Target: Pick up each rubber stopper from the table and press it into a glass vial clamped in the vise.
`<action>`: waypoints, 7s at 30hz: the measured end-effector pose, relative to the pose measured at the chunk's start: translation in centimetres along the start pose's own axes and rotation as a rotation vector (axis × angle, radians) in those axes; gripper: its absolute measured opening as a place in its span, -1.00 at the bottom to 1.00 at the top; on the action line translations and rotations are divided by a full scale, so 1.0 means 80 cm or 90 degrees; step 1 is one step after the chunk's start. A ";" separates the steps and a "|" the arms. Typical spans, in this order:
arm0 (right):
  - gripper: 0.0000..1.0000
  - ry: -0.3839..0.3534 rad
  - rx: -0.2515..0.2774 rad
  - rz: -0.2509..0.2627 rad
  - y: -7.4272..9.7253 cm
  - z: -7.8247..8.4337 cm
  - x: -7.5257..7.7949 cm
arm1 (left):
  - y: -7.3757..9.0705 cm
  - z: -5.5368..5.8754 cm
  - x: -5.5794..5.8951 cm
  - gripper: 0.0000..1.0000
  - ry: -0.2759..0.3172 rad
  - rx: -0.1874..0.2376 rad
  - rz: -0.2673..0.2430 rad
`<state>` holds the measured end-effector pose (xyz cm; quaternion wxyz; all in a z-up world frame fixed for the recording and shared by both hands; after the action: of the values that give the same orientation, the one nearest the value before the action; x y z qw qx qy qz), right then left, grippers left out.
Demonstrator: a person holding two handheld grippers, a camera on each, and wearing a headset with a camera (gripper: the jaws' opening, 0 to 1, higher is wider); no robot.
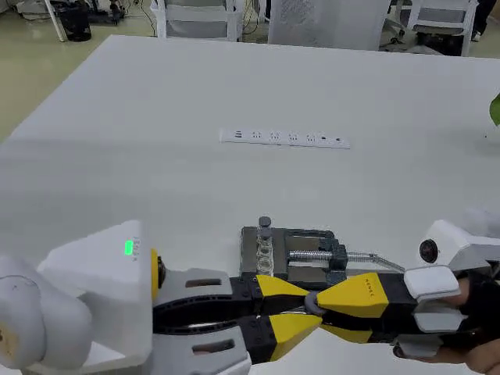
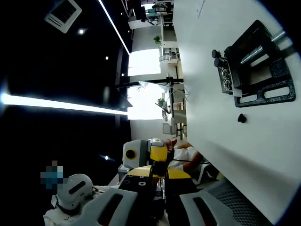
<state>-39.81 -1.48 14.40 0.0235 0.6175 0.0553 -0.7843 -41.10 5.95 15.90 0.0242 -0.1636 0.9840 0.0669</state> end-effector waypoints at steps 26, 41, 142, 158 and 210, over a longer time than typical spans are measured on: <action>-0.29 0.631 -0.132 0.329 0.018 -0.033 -0.027 | 0.002 0.032 0.000 -0.91 0.024 -0.060 -0.004; -0.44 0.851 -0.333 0.451 -0.009 -0.009 -0.035 | -0.003 0.042 0.003 -0.91 0.029 -0.078 0.010; -0.84 0.970 -0.652 0.556 -0.020 0.009 0.007 | -0.006 0.050 0.024 -0.91 0.051 -0.095 0.059; -0.86 0.967 -0.663 0.557 -0.021 0.006 0.007 | -0.009 0.050 0.025 -0.91 0.048 -0.093 0.057; -0.87 1.016 -0.682 0.669 -0.024 -0.112 0.003 | 0.056 0.112 -0.033 0.98 0.102 -0.182 -0.181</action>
<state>-31.40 1.49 12.19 0.5782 0.8038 0.1182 0.0750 -39.82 12.27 7.75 -0.0683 -0.3072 0.9302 0.1887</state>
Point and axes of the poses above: the centre of the closed fingertips' face, and the gripper's own axes: y roughly backward along the fingers, x roughly to its right, z roughly out of its underside, the point moved 5 cm from there along y, roughly backward along the fingers, and after that the axes turned 11 degrees about -y, right-handed, at the moved point
